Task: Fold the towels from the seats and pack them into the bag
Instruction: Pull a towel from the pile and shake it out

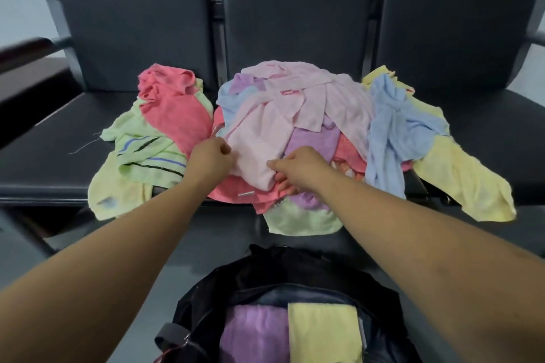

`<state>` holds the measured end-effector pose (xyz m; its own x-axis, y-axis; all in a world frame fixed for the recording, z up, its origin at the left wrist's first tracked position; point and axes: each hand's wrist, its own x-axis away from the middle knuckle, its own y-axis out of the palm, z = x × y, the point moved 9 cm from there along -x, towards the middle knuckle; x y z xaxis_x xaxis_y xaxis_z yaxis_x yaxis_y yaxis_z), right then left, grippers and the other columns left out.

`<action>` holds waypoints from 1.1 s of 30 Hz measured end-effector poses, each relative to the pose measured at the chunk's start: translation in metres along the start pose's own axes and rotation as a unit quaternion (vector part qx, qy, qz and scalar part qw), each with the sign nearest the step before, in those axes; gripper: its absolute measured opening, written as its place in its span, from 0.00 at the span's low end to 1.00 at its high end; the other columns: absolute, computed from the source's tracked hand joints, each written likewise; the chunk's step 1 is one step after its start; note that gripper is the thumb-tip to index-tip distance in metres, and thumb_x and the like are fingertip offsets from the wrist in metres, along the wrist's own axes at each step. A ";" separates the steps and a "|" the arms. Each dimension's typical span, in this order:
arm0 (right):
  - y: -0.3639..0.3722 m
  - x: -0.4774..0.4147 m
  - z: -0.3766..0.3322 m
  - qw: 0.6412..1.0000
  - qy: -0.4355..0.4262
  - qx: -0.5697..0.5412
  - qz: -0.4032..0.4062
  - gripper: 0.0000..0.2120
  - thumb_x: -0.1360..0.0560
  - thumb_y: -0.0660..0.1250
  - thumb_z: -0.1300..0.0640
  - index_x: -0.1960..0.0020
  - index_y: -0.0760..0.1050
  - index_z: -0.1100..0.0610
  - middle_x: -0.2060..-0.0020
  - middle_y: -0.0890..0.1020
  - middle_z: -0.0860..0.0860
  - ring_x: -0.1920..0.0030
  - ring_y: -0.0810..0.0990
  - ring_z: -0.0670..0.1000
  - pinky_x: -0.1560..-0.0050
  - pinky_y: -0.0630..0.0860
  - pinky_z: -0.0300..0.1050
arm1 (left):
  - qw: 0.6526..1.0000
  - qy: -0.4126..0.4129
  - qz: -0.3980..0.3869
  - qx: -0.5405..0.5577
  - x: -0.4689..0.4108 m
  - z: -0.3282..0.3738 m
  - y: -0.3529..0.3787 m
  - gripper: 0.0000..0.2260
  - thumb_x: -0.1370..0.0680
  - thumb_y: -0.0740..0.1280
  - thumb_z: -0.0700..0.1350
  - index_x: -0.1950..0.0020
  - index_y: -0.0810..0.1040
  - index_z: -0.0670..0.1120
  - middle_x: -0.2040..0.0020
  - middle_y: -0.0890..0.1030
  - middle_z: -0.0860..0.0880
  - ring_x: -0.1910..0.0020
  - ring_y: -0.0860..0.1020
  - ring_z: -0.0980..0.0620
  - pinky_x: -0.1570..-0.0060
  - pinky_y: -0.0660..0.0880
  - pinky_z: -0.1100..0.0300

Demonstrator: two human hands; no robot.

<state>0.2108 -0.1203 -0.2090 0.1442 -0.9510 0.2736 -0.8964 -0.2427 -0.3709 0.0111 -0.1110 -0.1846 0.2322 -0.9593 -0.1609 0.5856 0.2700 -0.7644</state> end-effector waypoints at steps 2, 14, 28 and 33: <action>0.008 0.006 0.000 0.992 0.013 -0.120 -0.024 0.08 0.21 0.71 0.60 0.46 0.79 0.66 0.62 0.83 0.58 0.70 0.79 0.50 0.67 0.75 0.44 | 0.993 0.019 0.046 0.103 0.006 0.016 -0.020 0.06 0.21 0.64 0.42 0.55 0.76 0.41 0.61 0.78 0.44 0.61 0.74 0.44 0.63 0.72 0.53; -0.024 0.094 -0.079 0.905 -0.034 -0.415 -0.084 0.23 0.20 0.63 0.39 0.42 0.79 0.59 0.52 0.84 0.57 0.52 0.82 0.55 0.48 0.78 0.49 | 0.894 0.153 -0.125 0.403 0.076 0.138 -0.091 0.06 0.23 0.67 0.44 0.52 0.76 0.42 0.59 0.80 0.40 0.57 0.77 0.45 0.46 0.75 0.46; -0.065 0.242 -0.177 0.933 -0.152 -0.160 -0.285 0.23 0.24 0.63 0.58 0.35 0.72 0.73 0.40 0.77 0.63 0.39 0.77 0.60 0.36 0.75 0.53 | 0.877 0.257 -0.301 0.274 0.145 0.200 -0.138 0.17 0.18 0.67 0.49 0.29 0.73 0.58 0.32 0.77 0.60 0.32 0.72 0.64 0.33 0.70 0.62; -0.109 0.234 -0.180 0.931 -0.097 -0.306 -0.172 0.12 0.22 0.56 0.61 0.53 0.77 0.64 0.58 0.84 0.58 0.56 0.85 0.55 0.52 0.84 0.49 | 0.844 0.184 -0.362 0.352 0.166 0.209 -0.124 0.10 0.22 0.69 0.42 0.45 0.80 0.38 0.53 0.86 0.48 0.54 0.84 0.52 0.53 0.81 0.59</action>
<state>0.2670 -0.2818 0.0552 0.4876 -0.8678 0.0960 -0.8454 -0.4418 0.3002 0.1395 -0.2861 0.0140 -0.5646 -0.8201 -0.0933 0.8167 -0.5387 -0.2070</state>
